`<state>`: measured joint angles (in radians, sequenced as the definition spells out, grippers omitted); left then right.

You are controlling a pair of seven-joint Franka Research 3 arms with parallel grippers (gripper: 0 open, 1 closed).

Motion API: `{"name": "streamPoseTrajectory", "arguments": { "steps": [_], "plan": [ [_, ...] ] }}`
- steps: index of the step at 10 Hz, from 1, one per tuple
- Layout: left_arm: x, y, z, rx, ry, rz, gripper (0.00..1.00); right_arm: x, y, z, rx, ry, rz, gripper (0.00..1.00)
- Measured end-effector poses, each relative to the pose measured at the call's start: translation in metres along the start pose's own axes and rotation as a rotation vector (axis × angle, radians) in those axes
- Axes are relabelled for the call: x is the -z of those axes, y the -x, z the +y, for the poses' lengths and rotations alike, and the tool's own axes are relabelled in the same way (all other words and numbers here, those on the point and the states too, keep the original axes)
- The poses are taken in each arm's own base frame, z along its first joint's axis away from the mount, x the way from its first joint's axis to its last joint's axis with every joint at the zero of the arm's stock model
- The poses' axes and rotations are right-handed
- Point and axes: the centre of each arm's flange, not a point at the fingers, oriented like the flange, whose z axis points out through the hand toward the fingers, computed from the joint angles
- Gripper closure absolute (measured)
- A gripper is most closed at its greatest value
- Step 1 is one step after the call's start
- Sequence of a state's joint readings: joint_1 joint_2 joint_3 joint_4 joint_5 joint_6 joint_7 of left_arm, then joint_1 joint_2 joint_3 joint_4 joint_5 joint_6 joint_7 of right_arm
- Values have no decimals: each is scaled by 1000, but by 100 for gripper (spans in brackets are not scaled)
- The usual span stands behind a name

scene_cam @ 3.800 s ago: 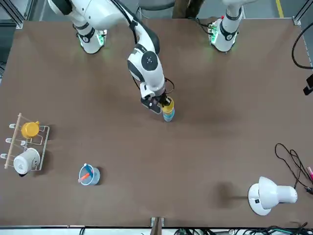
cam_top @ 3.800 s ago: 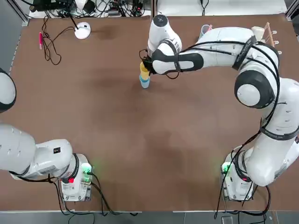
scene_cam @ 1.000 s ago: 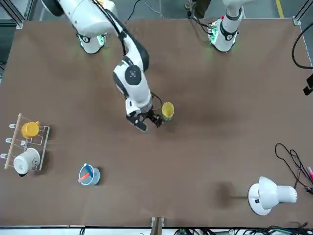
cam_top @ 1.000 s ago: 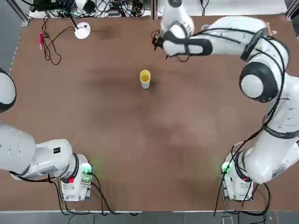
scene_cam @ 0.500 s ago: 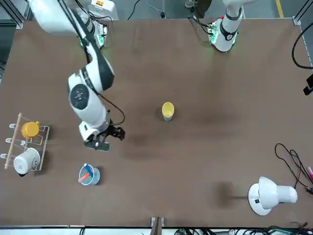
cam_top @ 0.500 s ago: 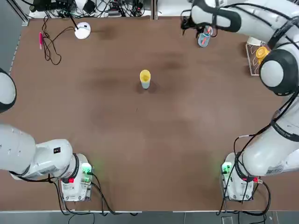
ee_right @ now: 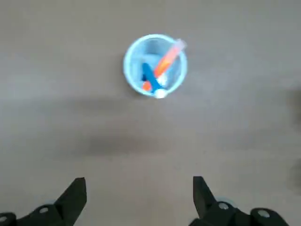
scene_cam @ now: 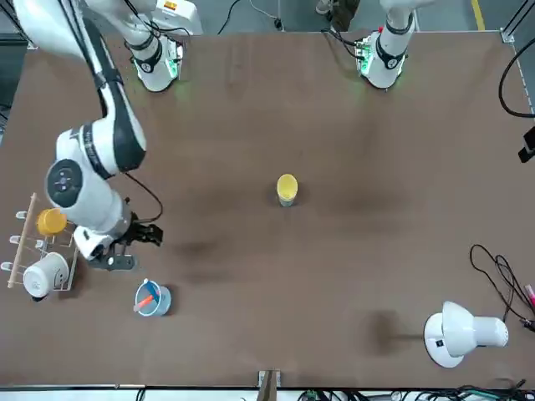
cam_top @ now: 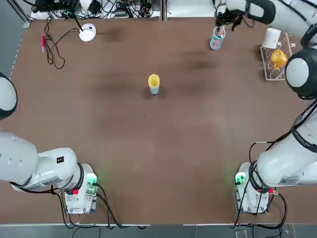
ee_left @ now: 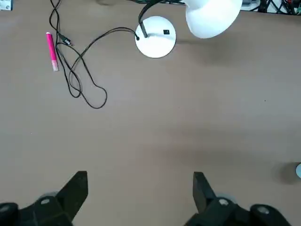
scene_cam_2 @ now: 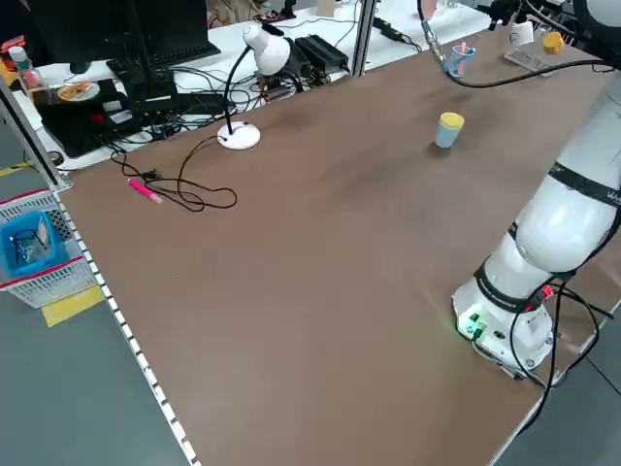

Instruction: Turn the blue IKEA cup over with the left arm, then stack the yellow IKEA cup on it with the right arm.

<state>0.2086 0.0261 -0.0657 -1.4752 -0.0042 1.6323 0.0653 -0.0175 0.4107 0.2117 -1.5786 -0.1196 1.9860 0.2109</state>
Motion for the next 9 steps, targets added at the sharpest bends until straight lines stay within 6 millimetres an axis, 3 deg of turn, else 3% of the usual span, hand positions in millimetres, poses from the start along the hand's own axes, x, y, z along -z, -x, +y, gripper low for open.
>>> {"name": "streamPoseTrajectory", "arguments": {
  "steps": [2,4,6,9],
  "plan": [
    [0,0,-1,1,0,0,1,29,6,57,7,4,-15,0],
    [0,0,-1,2,0,0,1,74,20,102,-36,14,1,0],
    [0,0,-2,3,0,0,1,113,36,130,-83,20,28,0],
    [0,0,-8,15,-2,0,1,165,55,154,-131,30,98,0]
  ]
}}
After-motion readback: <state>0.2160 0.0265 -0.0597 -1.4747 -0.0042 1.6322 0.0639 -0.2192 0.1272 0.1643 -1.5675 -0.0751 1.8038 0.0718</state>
